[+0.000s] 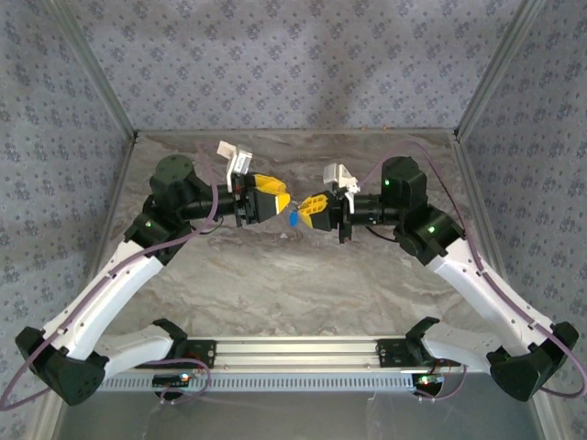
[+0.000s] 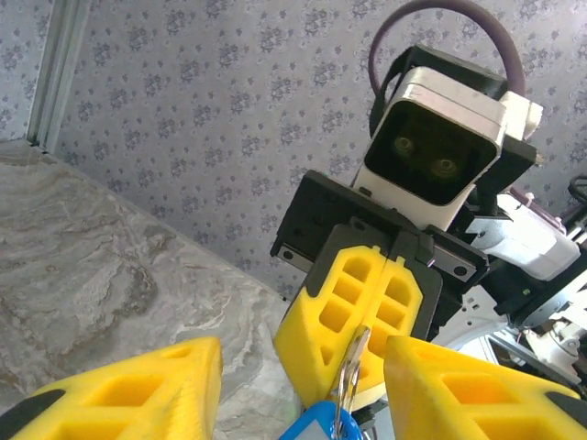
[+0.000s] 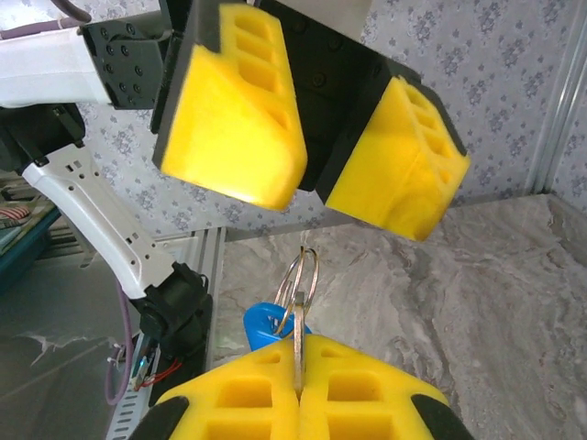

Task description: Remove the keys from the keyring

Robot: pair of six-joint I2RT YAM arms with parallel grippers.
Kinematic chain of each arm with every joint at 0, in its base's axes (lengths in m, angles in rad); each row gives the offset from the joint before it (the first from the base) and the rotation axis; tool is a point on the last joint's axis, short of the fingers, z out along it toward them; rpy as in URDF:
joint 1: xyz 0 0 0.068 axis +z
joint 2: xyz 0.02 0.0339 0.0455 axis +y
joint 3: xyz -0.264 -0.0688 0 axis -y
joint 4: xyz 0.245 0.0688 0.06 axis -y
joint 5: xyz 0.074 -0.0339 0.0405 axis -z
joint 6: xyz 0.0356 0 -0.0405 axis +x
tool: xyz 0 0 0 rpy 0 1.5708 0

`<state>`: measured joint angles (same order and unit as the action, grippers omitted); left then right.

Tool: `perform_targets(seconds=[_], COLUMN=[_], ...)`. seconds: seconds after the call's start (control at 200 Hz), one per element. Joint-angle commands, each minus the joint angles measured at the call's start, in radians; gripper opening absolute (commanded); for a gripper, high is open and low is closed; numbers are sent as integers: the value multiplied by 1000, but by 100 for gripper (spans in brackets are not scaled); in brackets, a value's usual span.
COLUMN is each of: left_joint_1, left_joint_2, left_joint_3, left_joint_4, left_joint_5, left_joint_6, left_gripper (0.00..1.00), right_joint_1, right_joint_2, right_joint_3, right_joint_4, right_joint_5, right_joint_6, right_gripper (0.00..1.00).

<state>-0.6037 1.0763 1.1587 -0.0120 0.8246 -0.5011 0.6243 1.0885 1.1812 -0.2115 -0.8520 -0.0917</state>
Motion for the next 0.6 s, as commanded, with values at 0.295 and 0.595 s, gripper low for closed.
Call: perform_targets(seconds=[0.295,0.595], left_joint_1=[-11,-28], left_joint_2=[43,40], left_joint_3=[79,76], left_joint_4=[-95,-103], left_joint_5=[74,80], left_joint_6=[85,96], left_gripper=[52,47], right_joint_1=[-9,-17], right_joint_2=[14,14], right_joint_3=[47,46], right_joint_4=[-43,-36], right_joint_5=[-45,-35], right_joint_6=[-9,4], right_gripper=[0,0])
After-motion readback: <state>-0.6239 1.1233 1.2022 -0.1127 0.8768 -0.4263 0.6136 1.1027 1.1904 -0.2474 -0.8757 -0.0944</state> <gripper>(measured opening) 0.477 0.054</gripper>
